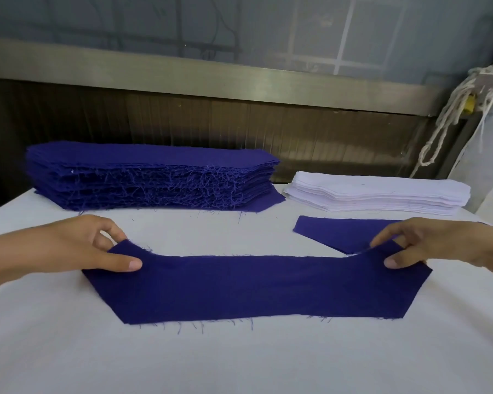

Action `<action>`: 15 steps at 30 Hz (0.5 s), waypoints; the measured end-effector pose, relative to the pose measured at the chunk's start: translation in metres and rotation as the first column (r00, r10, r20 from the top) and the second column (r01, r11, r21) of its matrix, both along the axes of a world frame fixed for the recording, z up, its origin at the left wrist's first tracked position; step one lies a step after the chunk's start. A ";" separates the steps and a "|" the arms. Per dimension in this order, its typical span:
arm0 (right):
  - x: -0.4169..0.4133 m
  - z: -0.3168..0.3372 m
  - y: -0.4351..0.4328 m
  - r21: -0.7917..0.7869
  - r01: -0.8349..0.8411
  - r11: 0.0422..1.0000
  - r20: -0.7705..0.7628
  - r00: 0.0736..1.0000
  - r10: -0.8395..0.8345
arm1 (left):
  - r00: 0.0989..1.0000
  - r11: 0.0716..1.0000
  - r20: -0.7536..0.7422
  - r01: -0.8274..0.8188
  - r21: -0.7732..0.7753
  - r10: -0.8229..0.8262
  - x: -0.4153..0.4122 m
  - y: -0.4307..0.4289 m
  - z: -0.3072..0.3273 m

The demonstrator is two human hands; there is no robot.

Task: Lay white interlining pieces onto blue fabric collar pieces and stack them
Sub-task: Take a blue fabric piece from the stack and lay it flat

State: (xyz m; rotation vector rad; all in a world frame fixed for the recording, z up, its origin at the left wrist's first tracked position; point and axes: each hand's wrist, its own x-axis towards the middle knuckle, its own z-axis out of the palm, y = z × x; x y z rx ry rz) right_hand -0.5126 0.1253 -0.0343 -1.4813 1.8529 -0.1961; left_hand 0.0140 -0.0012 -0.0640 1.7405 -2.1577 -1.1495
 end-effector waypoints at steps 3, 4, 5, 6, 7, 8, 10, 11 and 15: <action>-0.002 0.002 0.001 0.068 -0.051 0.996 -0.022 0.998 0.053 | 0.999 0.996 0.025 0.033 0.078 -0.035 0.005 -0.003 0.003; -0.002 0.001 0.002 0.090 -0.062 0.994 -0.031 0.997 0.065 | 0.995 0.993 0.068 0.061 0.102 -0.068 0.005 -0.003 0.004; -0.002 0.000 0.003 0.116 -0.066 0.991 -0.042 0.997 0.071 | 0.989 0.989 0.112 0.084 0.123 -0.098 0.005 -0.003 0.004; -0.002 -0.001 0.003 0.131 -0.065 0.989 -0.051 0.996 0.072 | 0.982 0.985 0.139 0.109 0.136 -0.127 0.006 -0.003 0.004; -0.002 0.000 0.003 0.132 -0.057 0.990 -0.064 0.996 0.066 | 0.977 0.980 0.140 0.139 0.145 -0.159 0.007 -0.004 0.004; -0.003 0.000 0.003 0.110 -0.035 0.993 -0.072 0.997 0.043 | 0.974 0.974 0.126 0.170 0.153 -0.189 0.008 -0.006 0.004; -0.009 0.003 0.002 0.035 0.046 0.998 -0.050 0.998 -0.044 | 0.964 0.961 0.102 0.226 0.162 -0.244 0.010 -0.006 0.005; -0.014 0.005 0.002 -0.001 0.080 0.997 -0.021 0.997 -0.080 | 0.961 0.957 0.093 0.244 0.160 -0.261 0.010 -0.006 0.007; -0.034 0.015 0.006 -0.108 0.234 0.966 0.127 0.967 -0.220 | 0.971 0.968 0.043 0.229 0.105 -0.234 0.009 -0.012 0.015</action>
